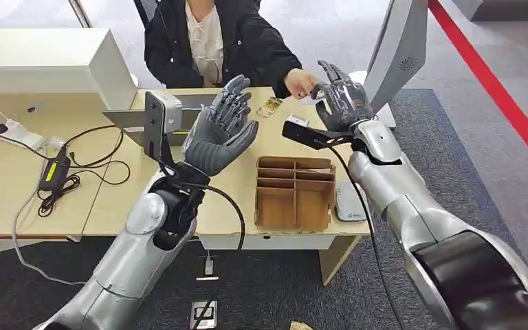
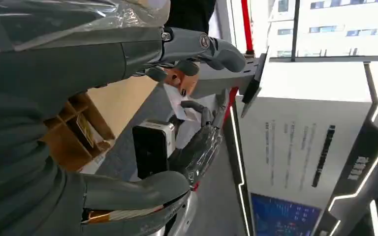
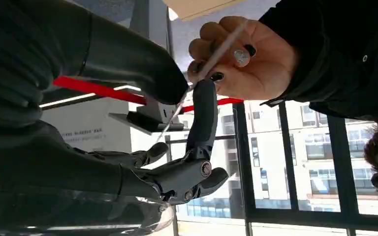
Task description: Pass the card to the sensor for recognition and then transmit it.
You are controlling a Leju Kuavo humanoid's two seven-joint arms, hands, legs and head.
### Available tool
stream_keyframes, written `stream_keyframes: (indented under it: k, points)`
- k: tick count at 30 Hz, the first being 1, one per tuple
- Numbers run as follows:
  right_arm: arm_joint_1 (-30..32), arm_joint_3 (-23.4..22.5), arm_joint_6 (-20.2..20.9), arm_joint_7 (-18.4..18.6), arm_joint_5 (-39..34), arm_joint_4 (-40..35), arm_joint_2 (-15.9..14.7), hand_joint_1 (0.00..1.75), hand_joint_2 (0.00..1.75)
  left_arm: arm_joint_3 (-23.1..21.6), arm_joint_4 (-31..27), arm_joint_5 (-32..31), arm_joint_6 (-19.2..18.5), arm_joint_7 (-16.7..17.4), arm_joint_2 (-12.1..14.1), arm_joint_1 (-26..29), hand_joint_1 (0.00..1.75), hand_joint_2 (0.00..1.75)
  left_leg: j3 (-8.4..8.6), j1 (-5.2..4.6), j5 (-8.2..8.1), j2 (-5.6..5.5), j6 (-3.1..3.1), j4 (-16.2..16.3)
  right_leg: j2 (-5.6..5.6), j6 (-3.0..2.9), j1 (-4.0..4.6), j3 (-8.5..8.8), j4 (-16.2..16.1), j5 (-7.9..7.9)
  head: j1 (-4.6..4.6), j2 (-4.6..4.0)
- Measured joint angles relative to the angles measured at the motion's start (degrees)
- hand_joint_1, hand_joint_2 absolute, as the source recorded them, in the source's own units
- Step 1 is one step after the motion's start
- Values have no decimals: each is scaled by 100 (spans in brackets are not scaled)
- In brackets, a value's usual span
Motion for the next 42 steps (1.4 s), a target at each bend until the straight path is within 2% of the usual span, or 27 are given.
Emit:
stream_keyframes:
  k: [18,22,26,28,34,42]
  points:
    - [-62,-13,-74,-157,-175,214,13,175,175,-11,214,-2,31,-48,-4,-53,0,175,0,0,0,2,0,1,1,0,0,-1,0,0,0,0]
    - [-64,-30,-94,-314,-321,212,-2,175,175,-13,214,-26,50,-20,-13,-53,0,175,1,0,0,2,0,1,1,0,0,-1,0,1,0,0]
    - [-63,-138,-74,-630,-689,162,-74,175,175,-11,205,-98,236,37,-13,-46,0,175,1,0,0,2,0,1,1,0,0,-1,0,0,-2,0]
    - [-47,-179,-11,-732,-887,77,-179,175,175,-9,164,-118,293,57,-7,-18,0,175,2,0,0,-1,0,1,1,0,0,-1,-1,0,0,0]
    - [263,-328,125,-739,-1315,-197,-638,175,175,0,22,-225,433,118,70,108,0,175,5,-2,-2,-1,2,2,2,1,-4,1,-7,1,-4,0]
    - [1305,-695,308,-476,-1983,-816,-1482,175,175,42,-300,-313,470,201,260,424,0,175,3,-2,-5,-10,4,1,-6,3,-3,9,-10,-1,0,0]
